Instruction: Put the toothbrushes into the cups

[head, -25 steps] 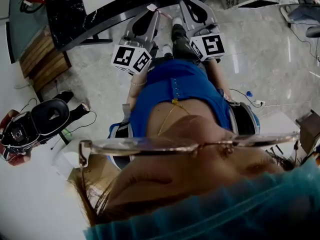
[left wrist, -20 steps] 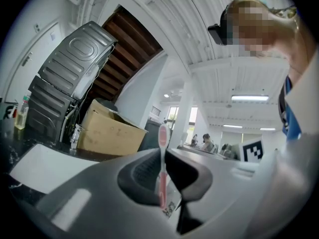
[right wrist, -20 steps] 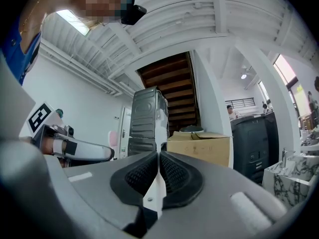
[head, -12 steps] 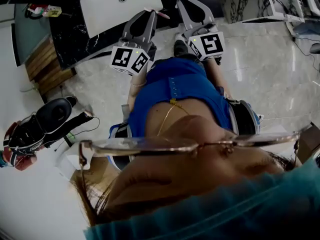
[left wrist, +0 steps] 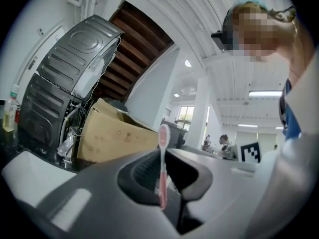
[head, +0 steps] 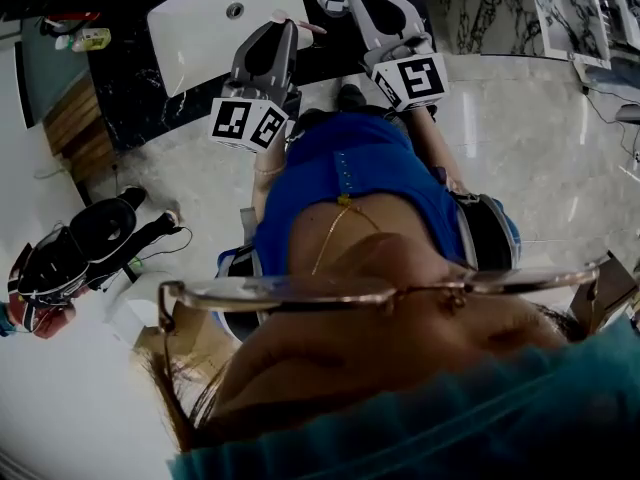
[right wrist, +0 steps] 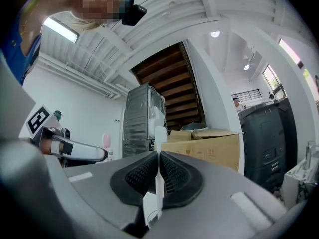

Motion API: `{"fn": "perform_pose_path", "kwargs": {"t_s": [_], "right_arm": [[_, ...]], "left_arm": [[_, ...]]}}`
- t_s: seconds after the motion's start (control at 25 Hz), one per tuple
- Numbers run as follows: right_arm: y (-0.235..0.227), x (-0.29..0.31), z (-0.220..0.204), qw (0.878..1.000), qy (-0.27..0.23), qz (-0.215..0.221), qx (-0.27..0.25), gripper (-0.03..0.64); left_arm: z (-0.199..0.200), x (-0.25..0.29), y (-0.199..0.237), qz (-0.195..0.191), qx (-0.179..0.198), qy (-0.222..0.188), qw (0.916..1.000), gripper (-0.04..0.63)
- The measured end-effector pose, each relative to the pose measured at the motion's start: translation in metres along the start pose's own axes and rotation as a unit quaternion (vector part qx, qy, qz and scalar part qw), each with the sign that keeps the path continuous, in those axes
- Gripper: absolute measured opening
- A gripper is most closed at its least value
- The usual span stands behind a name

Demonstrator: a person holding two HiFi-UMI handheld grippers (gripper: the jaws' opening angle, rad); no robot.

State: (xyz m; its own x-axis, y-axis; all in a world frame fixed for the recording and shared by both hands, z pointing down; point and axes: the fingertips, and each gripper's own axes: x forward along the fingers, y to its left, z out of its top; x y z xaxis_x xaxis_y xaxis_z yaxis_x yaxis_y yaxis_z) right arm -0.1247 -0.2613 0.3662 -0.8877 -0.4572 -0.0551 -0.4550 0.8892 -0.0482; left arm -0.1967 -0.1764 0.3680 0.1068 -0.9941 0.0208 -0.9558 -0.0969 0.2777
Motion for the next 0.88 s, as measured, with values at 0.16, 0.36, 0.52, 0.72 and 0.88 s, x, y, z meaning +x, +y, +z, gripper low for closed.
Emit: {"fn": "perform_pose_path", "kwargs": {"t_s": [0.16,0.36,0.52,0.72,0.88], "right_arm": [[-0.022,0.017,-0.013,1.000,0.007,-0.006,0.017,0.014],[-0.037,0.037,-0.047,0.997,0.029,-0.029,0.059,0.014],[-0.044,0.047,-0.082,0.994,0.057,-0.060,0.075,0.014],[-0.048,0.052,-0.116,0.988,0.088,-0.089,0.092,0.014],[-0.046,0.053,-0.128,0.985,0.103,-0.098,0.094,0.015]], "left_arm": [[-0.001,0.013,0.010,0.006,-0.006,0.000,1.0000,0.028],[-0.005,0.024,0.025,-0.008,-0.017,0.012,0.9998,0.027],[-0.005,0.028,0.038,-0.030,-0.020,0.031,0.9989,0.026],[-0.004,0.028,0.051,-0.043,-0.025,0.038,0.9980,0.026],[-0.006,0.022,0.059,-0.046,-0.031,0.043,0.9975,0.027]]}}
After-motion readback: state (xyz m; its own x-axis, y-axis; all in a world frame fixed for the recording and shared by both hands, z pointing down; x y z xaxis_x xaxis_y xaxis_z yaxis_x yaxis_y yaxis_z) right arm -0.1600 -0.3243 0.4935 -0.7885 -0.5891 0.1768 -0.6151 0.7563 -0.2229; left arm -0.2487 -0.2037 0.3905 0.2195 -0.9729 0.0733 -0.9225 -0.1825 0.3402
